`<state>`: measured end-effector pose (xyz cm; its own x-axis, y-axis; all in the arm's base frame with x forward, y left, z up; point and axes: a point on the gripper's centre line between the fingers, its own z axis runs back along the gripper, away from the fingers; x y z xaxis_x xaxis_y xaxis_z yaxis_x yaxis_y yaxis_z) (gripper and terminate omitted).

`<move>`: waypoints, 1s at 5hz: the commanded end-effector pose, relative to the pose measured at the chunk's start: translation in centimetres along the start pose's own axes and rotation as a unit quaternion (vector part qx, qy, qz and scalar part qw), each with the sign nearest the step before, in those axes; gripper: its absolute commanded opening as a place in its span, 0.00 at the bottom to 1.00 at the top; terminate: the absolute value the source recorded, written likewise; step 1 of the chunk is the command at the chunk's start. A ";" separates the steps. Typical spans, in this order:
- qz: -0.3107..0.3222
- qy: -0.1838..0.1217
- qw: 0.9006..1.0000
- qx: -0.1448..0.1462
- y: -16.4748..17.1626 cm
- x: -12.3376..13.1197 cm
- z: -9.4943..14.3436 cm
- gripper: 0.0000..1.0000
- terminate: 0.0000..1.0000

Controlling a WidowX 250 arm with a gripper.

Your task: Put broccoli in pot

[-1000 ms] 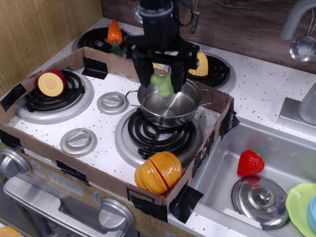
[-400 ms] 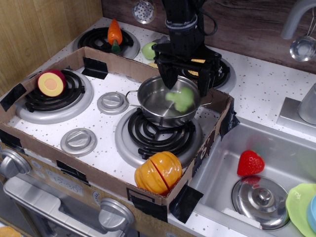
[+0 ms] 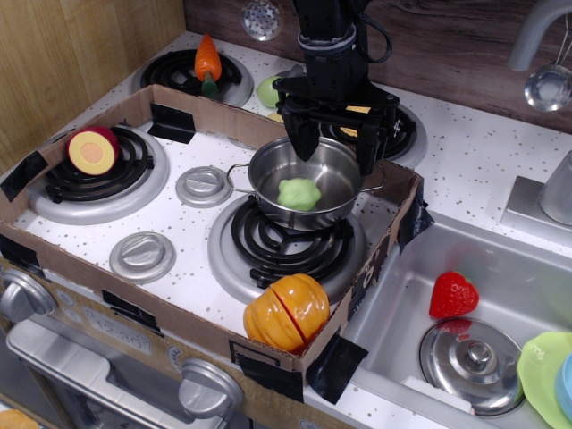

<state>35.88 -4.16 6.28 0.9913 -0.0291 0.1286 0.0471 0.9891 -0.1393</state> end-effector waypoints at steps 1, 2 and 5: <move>0.005 -0.021 1.000 0.017 -0.7 0.0 2.5 1.00 0.00; 0.005 -0.021 1.000 0.017 -0.7 0.0 2.5 1.00 0.00; 0.005 -0.021 1.000 0.017 -0.7 0.0 2.5 1.00 1.00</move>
